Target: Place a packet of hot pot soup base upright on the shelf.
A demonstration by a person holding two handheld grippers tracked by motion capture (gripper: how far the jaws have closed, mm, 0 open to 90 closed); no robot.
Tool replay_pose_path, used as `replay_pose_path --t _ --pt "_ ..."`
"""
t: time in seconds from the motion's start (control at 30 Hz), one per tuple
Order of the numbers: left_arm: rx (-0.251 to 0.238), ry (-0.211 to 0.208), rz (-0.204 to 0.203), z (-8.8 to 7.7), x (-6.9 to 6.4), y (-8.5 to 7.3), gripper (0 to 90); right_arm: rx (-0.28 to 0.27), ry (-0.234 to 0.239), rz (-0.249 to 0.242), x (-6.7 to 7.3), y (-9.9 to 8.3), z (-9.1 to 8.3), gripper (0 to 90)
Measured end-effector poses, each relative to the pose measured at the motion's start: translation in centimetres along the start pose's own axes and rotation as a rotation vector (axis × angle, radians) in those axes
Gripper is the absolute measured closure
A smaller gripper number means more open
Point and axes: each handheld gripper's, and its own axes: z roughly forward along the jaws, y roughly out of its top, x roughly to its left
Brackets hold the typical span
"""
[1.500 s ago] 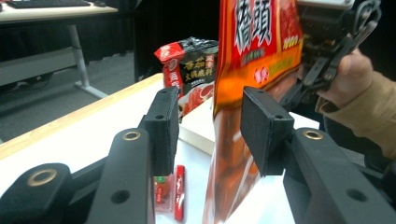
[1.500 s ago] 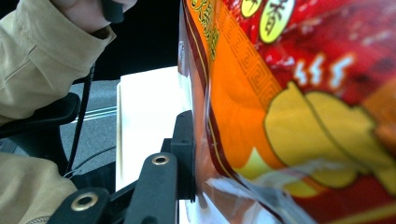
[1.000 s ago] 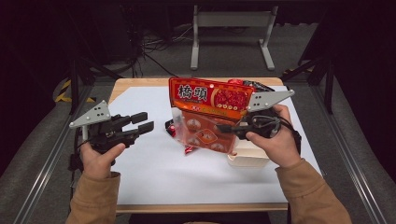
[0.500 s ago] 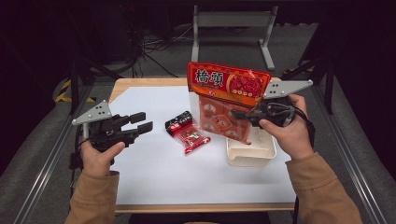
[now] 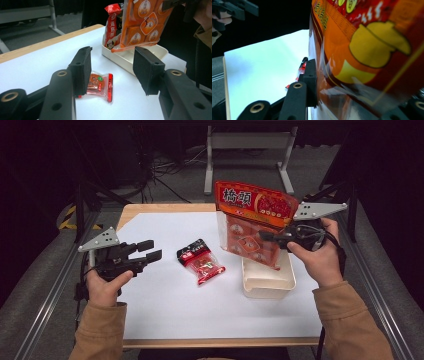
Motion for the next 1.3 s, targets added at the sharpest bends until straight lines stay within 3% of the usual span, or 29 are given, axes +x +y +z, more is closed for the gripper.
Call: replay_pose_path --t 0.3,0.5,0.83,1.3 --pt "0.001 0.008 -0.015 -0.1 0.5 -0.2 49.7 -0.011 -0.069 0.007 -1.1 -0.5 -0.9 69.8" --pt "0.007 0.014 -0.017 -0.1 0.8 -0.4 49.6 -0.02 -0.089 0.021 -1.7 -0.9 -1.2 69.8" --pt "0.01 0.044 -0.019 -0.2 1.1 -0.5 48.2 -0.066 -0.097 0.055 -2.7 -2.2 -1.3 69.8" --pt "0.02 0.045 -0.007 -0.1 1.1 -0.6 47.3 -0.069 -0.112 0.091 -3.1 -4.6 -0.9 69.8"
